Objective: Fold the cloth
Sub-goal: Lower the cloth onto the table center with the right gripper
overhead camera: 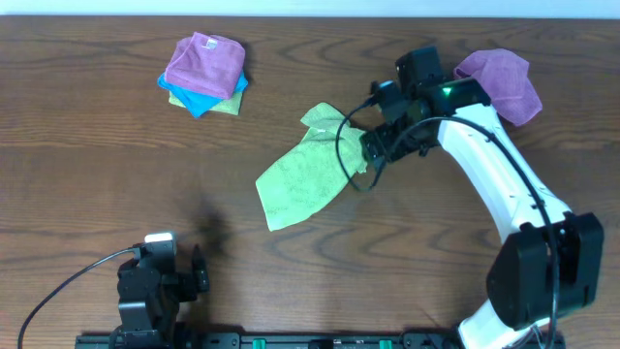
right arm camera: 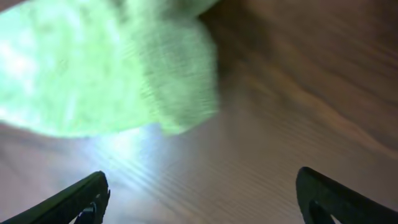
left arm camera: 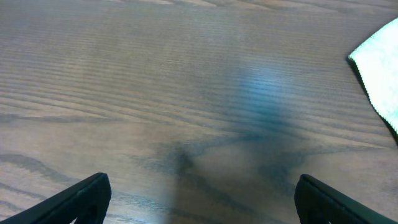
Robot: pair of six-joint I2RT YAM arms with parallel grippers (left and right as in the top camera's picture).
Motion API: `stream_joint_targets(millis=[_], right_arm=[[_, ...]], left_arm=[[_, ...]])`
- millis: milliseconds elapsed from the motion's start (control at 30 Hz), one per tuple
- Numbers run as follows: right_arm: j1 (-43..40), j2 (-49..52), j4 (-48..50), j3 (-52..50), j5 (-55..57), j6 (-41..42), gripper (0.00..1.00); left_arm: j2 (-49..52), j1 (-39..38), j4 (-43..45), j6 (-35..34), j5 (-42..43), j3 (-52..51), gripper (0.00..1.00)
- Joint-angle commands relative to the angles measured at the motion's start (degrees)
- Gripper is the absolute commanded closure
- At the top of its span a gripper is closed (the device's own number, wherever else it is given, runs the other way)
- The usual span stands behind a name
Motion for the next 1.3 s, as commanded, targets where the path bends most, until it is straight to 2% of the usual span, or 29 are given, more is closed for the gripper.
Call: stream_joint_targets(millis=[0,333,700,1133,1267], right_arm=[[-0.07,-0.61,-0.07,-3.02,-5.01,-7.93,0.05],[0.13,-0.61,11.56,-15.58,-5.33,-7.74,0.13],[0.74,-0.57,25.92,-21.27,-5.64,-3.72,0.28],[0.74,0.74,29.33,-21.38,-5.66,-1.7,0.43],[0.74,3.06,29.59,-21.38,-5.88,-0.96,0.55]], left_arm=[[-0.37,-0.11,-3.82,1.07,-1.18,-0.48,0.04],[-0.37,-0.11,-3.8,1.07,-1.18,-0.48,0.04],[-0.37,-0.11,-3.82,1.07,-1.18,-0.48,0.05],[-0.37,-0.11,-3.82,1.07,-1.18,-0.48,0.05],[-0.37,-0.11,-3.82,1.07,-1.18,-0.48,0.05]])
